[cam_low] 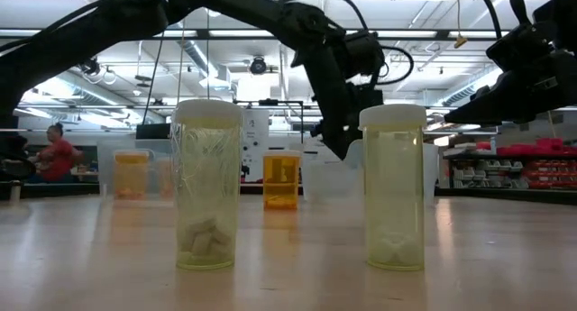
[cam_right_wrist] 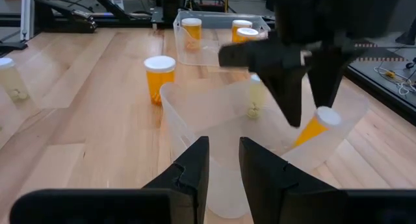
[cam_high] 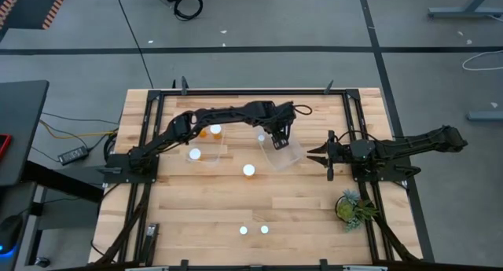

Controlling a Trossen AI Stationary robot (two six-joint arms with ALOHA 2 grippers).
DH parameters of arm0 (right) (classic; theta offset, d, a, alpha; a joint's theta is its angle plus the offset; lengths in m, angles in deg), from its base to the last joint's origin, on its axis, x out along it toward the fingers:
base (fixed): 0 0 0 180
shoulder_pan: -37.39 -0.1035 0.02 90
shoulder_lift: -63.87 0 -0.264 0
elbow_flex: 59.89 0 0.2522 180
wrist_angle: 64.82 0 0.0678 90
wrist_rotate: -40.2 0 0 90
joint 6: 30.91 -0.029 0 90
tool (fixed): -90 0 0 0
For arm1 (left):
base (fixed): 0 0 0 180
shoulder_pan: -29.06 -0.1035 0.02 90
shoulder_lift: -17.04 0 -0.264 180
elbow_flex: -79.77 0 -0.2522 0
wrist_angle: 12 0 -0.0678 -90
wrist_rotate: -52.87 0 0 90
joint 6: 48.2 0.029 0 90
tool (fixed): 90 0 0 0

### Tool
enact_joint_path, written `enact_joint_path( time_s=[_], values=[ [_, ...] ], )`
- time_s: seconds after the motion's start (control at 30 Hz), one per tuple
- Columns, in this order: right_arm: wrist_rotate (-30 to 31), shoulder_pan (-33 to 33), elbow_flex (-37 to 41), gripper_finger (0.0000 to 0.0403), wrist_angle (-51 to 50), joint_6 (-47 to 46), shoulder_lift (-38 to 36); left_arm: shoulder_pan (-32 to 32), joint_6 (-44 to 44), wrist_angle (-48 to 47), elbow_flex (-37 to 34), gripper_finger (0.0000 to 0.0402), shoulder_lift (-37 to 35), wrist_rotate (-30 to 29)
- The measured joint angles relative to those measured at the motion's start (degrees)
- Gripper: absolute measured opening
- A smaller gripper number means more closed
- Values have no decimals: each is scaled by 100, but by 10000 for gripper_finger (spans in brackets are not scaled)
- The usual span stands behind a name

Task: Pick and place medicine bottles into bin by pill shape (circle, oval)
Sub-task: Put the small yellow pill bottle into the right transparent bin

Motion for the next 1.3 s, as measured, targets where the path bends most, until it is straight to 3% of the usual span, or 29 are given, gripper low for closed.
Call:
enact_joint_path(
  time_s=[0.33,0.5,0.9,1.3],
  values=[
    [0,1,0,92,-2,0,0,93,62,-975,649,202,-22,-118],
    [0,1,0,92,-2,0,-1,237,254,-1112,620,189,-205,-140],
    [0,1,0,92,1,0,12,973,225,-2243,663,175,-437,792],
    [0,0,0,92,0,0,28,2043,136,-2431,663,196,-448,1241]
  ],
)
